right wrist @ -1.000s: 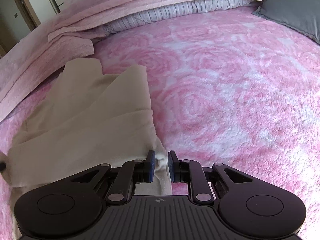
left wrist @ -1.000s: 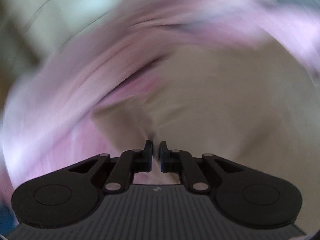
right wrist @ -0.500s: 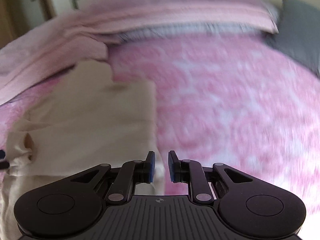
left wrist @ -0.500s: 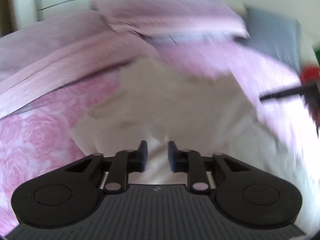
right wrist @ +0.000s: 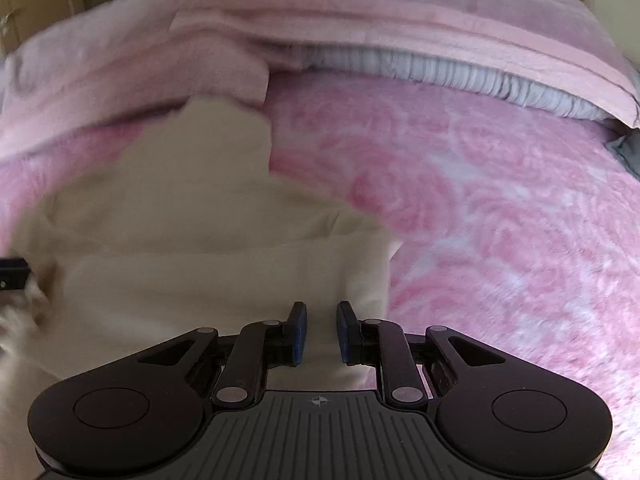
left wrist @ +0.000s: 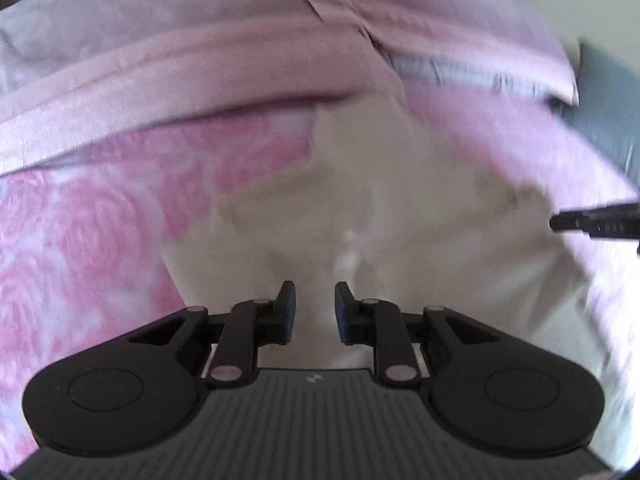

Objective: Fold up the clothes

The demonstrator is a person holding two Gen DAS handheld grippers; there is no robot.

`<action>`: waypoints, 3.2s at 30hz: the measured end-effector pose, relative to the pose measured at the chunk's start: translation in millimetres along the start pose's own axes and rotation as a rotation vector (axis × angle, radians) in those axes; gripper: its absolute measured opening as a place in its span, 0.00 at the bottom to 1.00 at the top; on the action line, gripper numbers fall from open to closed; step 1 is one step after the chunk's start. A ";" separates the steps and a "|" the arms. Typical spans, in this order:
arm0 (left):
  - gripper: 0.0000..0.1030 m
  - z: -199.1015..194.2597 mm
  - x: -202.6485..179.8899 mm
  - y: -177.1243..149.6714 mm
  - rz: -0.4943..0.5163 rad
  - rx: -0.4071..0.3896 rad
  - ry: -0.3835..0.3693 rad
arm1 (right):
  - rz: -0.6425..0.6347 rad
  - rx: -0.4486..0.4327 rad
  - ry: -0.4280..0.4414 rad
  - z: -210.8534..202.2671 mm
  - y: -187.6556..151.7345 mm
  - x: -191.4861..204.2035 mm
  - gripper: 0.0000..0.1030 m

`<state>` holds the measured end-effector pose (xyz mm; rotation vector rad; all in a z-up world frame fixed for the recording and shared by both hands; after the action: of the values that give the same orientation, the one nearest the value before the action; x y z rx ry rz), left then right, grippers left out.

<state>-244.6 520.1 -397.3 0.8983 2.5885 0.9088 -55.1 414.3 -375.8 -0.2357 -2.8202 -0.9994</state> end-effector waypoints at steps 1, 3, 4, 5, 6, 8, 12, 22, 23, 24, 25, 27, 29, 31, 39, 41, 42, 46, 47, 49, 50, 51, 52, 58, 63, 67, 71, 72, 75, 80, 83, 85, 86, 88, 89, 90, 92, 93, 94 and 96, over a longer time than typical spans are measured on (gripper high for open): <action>0.27 6.9 5.5 12.8 -0.015 -0.007 -0.006 | 0.022 -0.020 0.022 -2.7 9.6 -4.3 0.18; 0.37 30.4 13.9 42.0 -0.058 -0.012 -0.026 | 0.083 -0.019 0.076 13.5 33.5 -16.8 0.30; 0.46 44.3 16.9 55.8 -0.085 -0.004 -0.044 | 0.114 -0.013 0.104 24.1 45.6 -23.2 0.53; 0.51 60.4 18.9 68.4 -0.115 0.014 -0.074 | 0.145 -0.006 0.138 37.4 57.9 -29.1 0.60; 0.51 76.5 20.8 80.9 -0.145 0.032 -0.104 | 0.176 -0.002 0.179 52.5 69.3 -33.5 0.60; 0.54 108.0 23.4 100.8 -0.213 0.078 -0.177 | 0.235 0.001 0.261 80.4 89.7 -40.6 0.60; 0.52 157.2 23.7 119.5 -0.322 0.167 -0.278 | 0.359 0.027 0.397 135.4 116.2 -49.4 0.60; 0.03 153.4 23.8 125.5 -0.277 0.056 -0.365 | 0.377 -0.004 0.504 164.5 131.5 -41.5 0.02; 0.03 141.8 25.6 124.0 -0.259 0.010 -0.371 | 0.355 -0.051 0.504 151.2 129.2 -40.5 0.02; 0.03 127.2 26.4 120.3 -0.234 -0.037 -0.381 | 0.330 -0.101 0.509 134.7 125.4 -39.5 0.02; 0.03 111.1 26.6 115.0 -0.207 -0.085 -0.397 | 0.300 -0.155 0.515 115.7 120.6 -38.5 0.02; 0.03 76.7 24.5 95.8 -0.157 -0.151 -0.422 | 0.225 -0.239 0.525 73.9 103.6 -33.0 0.02; 0.03 47.0 22.0 70.1 -0.120 -0.170 -0.430 | 0.140 -0.264 0.528 34.1 77.8 -20.6 0.02; 0.04 22.5 17.6 34.7 -0.060 -0.138 -0.404 | 0.060 -0.235 0.520 3.7 46.5 -4.4 0.02; 0.19 -17.3 27.0 -56.2 -0.124 0.095 -0.264 | -0.023 0.179 0.346 -32.6 -67.5 30.2 0.36; 0.37 -21.7 34.1 -49.2 -0.244 0.090 -0.279 | 0.094 0.107 0.371 -43.1 -61.5 23.9 0.47; 0.38 -18.8 36.1 -43.3 -0.320 0.097 -0.313 | 0.176 0.071 0.389 -44.4 -56.8 19.7 0.47; 0.50 17.8 42.0 -27.2 -0.673 0.179 -0.403 | 0.555 -0.003 0.459 -20.4 -39.6 2.6 0.46; 0.49 28.2 42.2 -26.8 -0.729 0.202 -0.412 | 0.624 0.005 0.458 -9.1 -38.2 0.4 0.46; 0.27 43.4 41.0 -27.3 -0.794 0.229 -0.429 | 0.744 0.018 0.455 12.0 -35.9 -2.4 0.44; 0.04 43.7 40.0 -25.7 -0.773 0.211 -0.443 | 0.776 0.021 0.457 19.9 -35.5 -1.7 0.33; 0.01 39.4 39.2 -23.5 -0.723 0.180 -0.442 | 0.777 0.014 0.450 23.4 -35.0 -1.1 0.03; 0.02 33.4 37.6 -21.2 -0.656 0.141 -0.439 | 0.748 -0.003 0.434 22.2 -34.3 -0.6 0.03; 0.07 24.6 16.8 -47.1 -0.291 0.119 -0.291 | 0.537 0.008 0.335 9.2 -53.8 7.0 0.03; 0.12 -5.3 3.7 -32.0 -0.196 -0.015 -0.145 | 0.325 0.023 0.211 2.7 -44.1 29.5 0.24; 0.12 -23.1 -10.5 -19.4 -0.145 -0.072 -0.173 | 0.197 -0.085 0.143 -15.4 -32.3 46.5 0.26; 0.15 3.6 -40.0 -31.1 0.008 0.006 -0.182 | 0.081 -0.088 0.203 -0.1 -33.9 73.3 0.26; 0.15 12.8 -45.6 -41.4 0.080 0.031 -0.156 | 0.041 -0.051 0.199 9.2 -41.2 78.8 0.26; 0.13 12.6 -47.5 -48.8 0.115 0.007 -0.140 | -0.080 0.021 0.160 24.9 -67.2 88.4 0.26; 0.13 -10.1 -51.6 -39.9 0.085 -0.047 -0.108 | -0.041 -0.058 0.173 -1.1 -60.4 85.7 0.26; 0.12 -11.0 -62.1 -41.5 0.098 -0.029 -0.071 | -0.066 0.011 0.155 10.2 -63.9 90.2 0.26; 0.13 -22.3 -69.9 -36.2 0.106 -0.072 -0.083 | -0.093 0.011 0.138 4.1 -62.6 93.9 0.26; 0.14 -24.1 -74.7 -36.3 0.138 -0.082 -0.076 | -0.099 -0.014 0.143 -4.1 -59.8 94.8 0.26; 0.15 -21.8 -84.7 -43.5 0.243 -0.079 -0.038 | -0.111 -0.064 0.158 -21.4 -52.7 96.4 0.26; 0.15 -20.7 -89.6 -47.1 0.296 -0.078 -0.019 | -0.154 -0.060 0.148 -24.5 -53.0 100.4 0.26; 0.16 -19.7 -94.6 -50.6 0.348 -0.076 0.000 | -0.217 -0.044 0.130 -24.5 -55.6 105.4 0.26; 0.17 -16.3 -100.7 -60.0 0.452 -0.080 0.050 | -0.346 -0.008 0.096 -22.7 -67.6 115.7 0.26; 0.17 -14.8 -102.9 -64.3 0.500 -0.089 0.072 | -0.416 0.000 0.082 -19.0 -75.6 120.8 0.26; 0.22 -13.1 -105.0 -68.0 0.547 -0.098 0.091 | -0.486 0.007 0.068 -15.3 -83.4 126.0 0.26; 0.25 -9.2 -109.1 -74.0 0.638 -0.116 0.122 | -0.611 0.007 0.033 -7.7 -97.7 135.8 0.26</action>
<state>-198.4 401.7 -433.6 1.7260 2.3273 1.2811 -206.2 348.0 -404.8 0.6758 -2.9146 -1.0674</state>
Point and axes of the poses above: each gripper's, at about its wrist camera, not at the fingertips, and z roughly the way its jaws point, x to its left, y to its top, the point moved 3 cm from there along z, roughly the way its jaws point, and after that the axes turned 8 degrees about y, right-handed, at the moved point
